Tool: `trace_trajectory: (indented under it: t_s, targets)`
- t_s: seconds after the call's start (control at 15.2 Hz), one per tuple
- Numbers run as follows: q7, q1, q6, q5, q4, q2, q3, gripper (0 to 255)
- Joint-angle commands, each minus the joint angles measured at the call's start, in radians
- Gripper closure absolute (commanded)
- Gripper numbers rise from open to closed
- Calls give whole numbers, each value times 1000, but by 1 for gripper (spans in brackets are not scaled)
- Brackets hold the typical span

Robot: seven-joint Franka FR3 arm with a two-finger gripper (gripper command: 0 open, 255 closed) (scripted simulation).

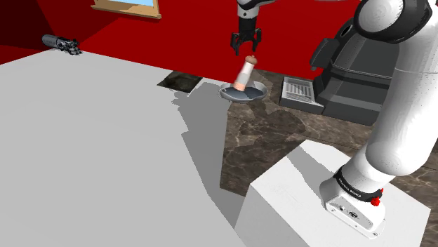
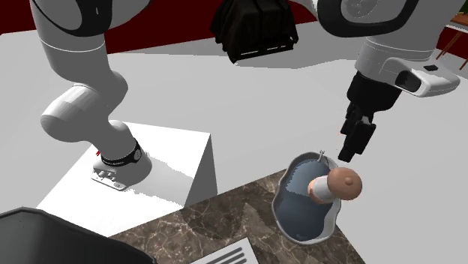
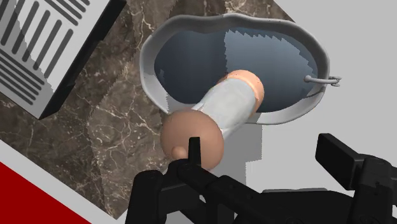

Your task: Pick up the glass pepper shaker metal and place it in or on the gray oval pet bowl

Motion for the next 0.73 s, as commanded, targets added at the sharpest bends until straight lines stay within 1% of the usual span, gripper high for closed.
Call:
trace_trajectory:
  t_s: [0.0,0.13,0.66]
  targets:
    - [-3,2,-53,1,56,3,1,0]
    - [-5,6,-118,1,131,13,2,0]
    - [-5,6,-118,1,131,13,2,0]
